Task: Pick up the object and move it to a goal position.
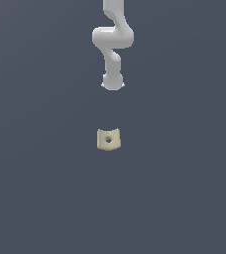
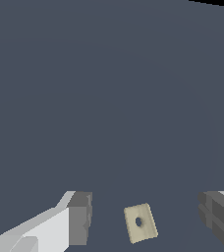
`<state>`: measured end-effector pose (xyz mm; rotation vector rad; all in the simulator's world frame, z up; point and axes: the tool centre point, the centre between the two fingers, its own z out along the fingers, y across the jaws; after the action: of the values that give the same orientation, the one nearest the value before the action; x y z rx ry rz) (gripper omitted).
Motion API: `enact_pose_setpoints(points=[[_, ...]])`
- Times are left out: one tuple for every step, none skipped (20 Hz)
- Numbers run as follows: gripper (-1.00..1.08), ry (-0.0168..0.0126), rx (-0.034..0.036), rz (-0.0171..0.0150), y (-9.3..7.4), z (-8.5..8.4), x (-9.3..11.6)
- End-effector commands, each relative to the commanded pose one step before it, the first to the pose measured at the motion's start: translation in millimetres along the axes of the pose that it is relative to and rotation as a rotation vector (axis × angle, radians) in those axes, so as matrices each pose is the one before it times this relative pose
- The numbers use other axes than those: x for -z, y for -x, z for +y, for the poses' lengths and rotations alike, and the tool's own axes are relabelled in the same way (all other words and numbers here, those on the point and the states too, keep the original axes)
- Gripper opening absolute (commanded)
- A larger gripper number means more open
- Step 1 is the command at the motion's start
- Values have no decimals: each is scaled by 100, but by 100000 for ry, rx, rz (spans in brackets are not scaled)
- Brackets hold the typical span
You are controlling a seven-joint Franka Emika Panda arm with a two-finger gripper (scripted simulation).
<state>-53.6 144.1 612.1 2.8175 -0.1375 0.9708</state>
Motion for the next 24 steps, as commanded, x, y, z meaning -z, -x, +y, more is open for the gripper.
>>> enact_pose_setpoints(points=[[68, 4374, 2176, 233, 698, -2081, -448], [68, 1801, 917, -181, 312, -841, -354], [68, 1839, 922, -296, 331, -840, -442], [68, 1872, 923, -411, 349, -835, -528], [68, 1904, 923, -527, 367, -831, -615], [68, 1934, 921, -644, 384, -826, -703], [68, 1959, 916, -761, 400, -819, -789], [68, 1981, 909, -879, 415, -811, -874], [68, 2001, 900, -997, 430, -802, -959], [68, 2017, 888, -1115, 443, -791, -1043], [68, 2030, 875, -1233, 457, -780, -1126], [68, 2040, 860, -1351, 469, -768, -1208], [68, 2049, 844, -1470, 480, -756, -1290], [68, 2051, 825, -1586, 491, -742, -1368], [68, 2053, 805, -1704, 501, -728, -1446], [68, 2052, 783, -1821, 510, -714, -1523], [68, 2047, 760, -1936, 518, -698, -1597], [68, 2038, 736, -2051, 526, -682, -1670], [68, 2028, 710, -2166, 532, -666, -1742], [68, 2014, 683, -2277, 539, -649, -1810], [68, 1998, 656, -2390, 544, -632, -1877], [68, 1978, 628, -2501, 548, -615, -1942], [68, 1956, 599, -2609, 552, -597, -2004], [68, 1927, 568, -2711, 554, -579, -2061]])
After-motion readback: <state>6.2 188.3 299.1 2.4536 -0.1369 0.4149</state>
